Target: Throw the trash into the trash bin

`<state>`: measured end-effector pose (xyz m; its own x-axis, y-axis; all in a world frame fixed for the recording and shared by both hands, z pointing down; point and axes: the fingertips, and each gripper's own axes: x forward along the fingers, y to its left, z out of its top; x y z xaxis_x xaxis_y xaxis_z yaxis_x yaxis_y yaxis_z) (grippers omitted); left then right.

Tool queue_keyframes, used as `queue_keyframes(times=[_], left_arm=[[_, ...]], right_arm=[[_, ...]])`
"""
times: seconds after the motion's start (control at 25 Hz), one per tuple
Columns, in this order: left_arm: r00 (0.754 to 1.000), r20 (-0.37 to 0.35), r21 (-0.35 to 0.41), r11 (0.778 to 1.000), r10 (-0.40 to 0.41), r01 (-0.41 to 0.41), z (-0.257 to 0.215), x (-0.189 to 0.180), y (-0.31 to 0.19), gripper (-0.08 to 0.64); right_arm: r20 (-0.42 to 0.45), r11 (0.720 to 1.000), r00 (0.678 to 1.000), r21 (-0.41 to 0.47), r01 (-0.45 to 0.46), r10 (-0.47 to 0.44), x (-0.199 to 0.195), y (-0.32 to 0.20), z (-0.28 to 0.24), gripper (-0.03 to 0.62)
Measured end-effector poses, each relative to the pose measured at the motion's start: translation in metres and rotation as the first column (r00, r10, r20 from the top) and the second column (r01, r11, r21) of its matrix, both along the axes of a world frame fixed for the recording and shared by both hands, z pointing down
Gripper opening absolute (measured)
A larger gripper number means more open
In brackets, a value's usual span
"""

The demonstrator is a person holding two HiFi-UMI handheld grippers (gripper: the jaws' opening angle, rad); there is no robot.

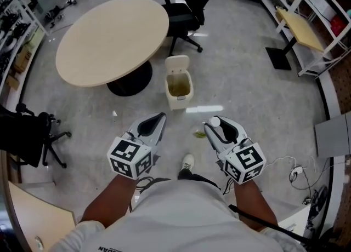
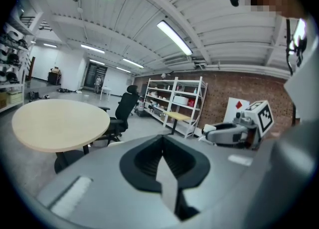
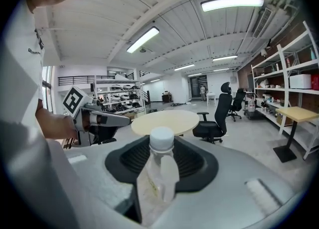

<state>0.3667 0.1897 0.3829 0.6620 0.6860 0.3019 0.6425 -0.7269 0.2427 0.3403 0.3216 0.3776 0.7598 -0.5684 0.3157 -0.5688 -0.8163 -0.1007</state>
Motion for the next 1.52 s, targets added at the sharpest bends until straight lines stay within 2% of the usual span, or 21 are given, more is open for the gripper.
queue_keyframes(times=[0.2,0.36,0.6,0.8,1.32,1.52], left_arm=[[0.999,0.035,-0.006,1.000,-0.027,0.028,0.002,0.023,0.023,0.008],[0.998,0.032,0.006,0.998,-0.057,0.057,0.001,0.036,0.034,0.009],[0.998,0.026,0.055,0.996,-0.065,0.064,0.001,0.039,0.042,0.008],[0.995,0.047,0.051,0.995,-0.086,0.083,0.004,0.051,0.041,0.008],[0.999,0.046,0.023,1.000,0.012,-0.013,0.010,0.094,0.071,0.008],[0.998,0.060,0.036,0.999,0.010,-0.012,0.020,0.110,0.060,0.008]], right_arm=[[0.001,1.000,1.000,0.014,0.009,-0.009,0.025,0.030,0.005,0.150],[-0.018,0.999,0.999,0.032,0.032,-0.032,0.041,0.043,0.004,0.150],[-0.009,0.997,0.999,0.061,0.045,-0.044,0.052,0.053,0.010,0.150],[-0.007,0.996,0.999,0.074,0.047,-0.047,0.064,0.055,0.012,0.149],[0.003,0.999,1.000,0.029,-0.028,0.028,0.091,0.079,0.014,0.150],[0.019,1.000,1.000,0.022,-0.022,0.021,0.110,0.070,0.020,0.150]])
